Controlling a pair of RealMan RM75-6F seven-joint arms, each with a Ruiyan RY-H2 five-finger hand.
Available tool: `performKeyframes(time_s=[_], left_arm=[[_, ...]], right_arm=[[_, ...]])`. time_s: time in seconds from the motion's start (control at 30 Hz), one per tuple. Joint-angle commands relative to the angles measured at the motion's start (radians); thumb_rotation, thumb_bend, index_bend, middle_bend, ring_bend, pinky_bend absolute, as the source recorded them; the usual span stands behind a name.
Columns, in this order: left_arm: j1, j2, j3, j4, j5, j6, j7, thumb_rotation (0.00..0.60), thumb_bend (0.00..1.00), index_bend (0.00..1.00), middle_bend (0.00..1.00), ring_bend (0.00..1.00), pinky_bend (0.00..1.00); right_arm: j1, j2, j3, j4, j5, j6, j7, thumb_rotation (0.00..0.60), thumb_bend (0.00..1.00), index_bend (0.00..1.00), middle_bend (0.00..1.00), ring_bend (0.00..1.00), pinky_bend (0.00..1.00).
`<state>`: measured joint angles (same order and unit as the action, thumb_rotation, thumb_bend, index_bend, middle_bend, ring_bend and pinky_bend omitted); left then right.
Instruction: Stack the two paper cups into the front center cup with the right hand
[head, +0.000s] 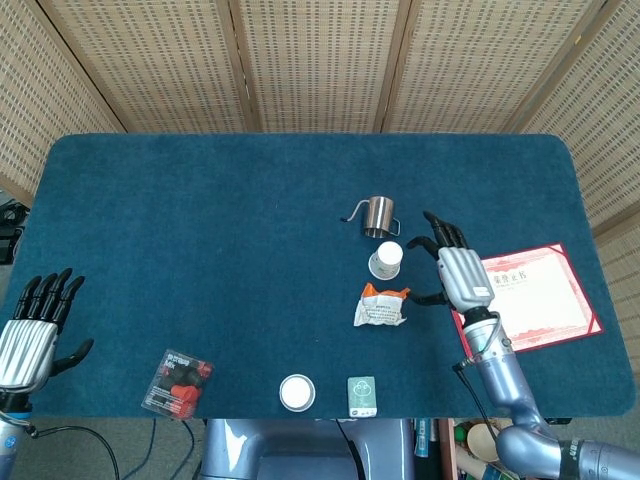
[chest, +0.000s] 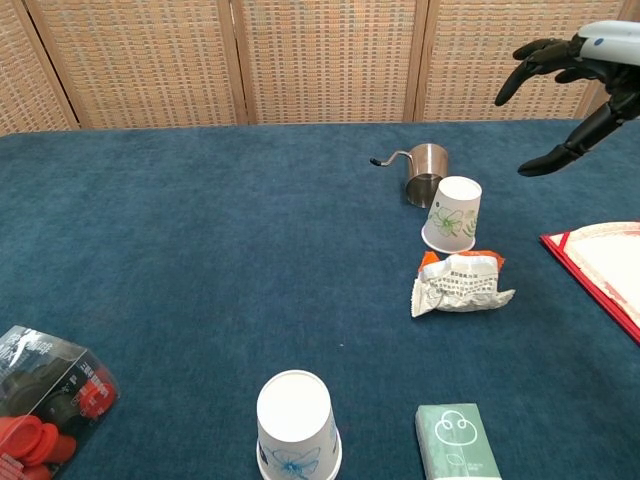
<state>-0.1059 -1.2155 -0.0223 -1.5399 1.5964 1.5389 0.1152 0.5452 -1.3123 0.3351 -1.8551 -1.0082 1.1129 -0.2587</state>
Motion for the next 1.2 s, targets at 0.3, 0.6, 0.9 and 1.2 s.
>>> performKeyframes(time_s=[0.3,0.6,0.9,1.2], left_arm=[[-0.011,-0.012,-0.002,0.011,-0.017,-0.029,0.009,0.600,0.26,0.00,0.00,0.00,0.00],[-0.021,-0.027,-0.003,0.019,-0.024,-0.047,0.024,0.600,0.26,0.00,0.00,0.00,0.00],[-0.028,-0.035,-0.002,0.023,-0.030,-0.061,0.032,0.600,0.26,0.00,0.00,0.00,0.00],[-0.031,-0.037,-0.003,0.028,-0.035,-0.063,0.033,0.600,0.26,0.00,0.00,0.00,0.00]], right_arm=[[0.120,-0.108,0.024,0.184,0.117,-0.090,-0.019,0.600,0.06,0.34,0.00,0.00,0.00],[0.176,-0.145,0.031,0.312,0.175,-0.153,0.002,0.600,0.06,0.34,0.00,0.00,0.00],[0.209,-0.169,0.014,0.381,0.208,-0.204,0.019,0.600,0.06,0.34,0.00,0.00,0.00],[0.245,-0.194,0.013,0.448,0.241,-0.241,0.027,0.600,0.06,0.33,0.00,0.00,0.00]])
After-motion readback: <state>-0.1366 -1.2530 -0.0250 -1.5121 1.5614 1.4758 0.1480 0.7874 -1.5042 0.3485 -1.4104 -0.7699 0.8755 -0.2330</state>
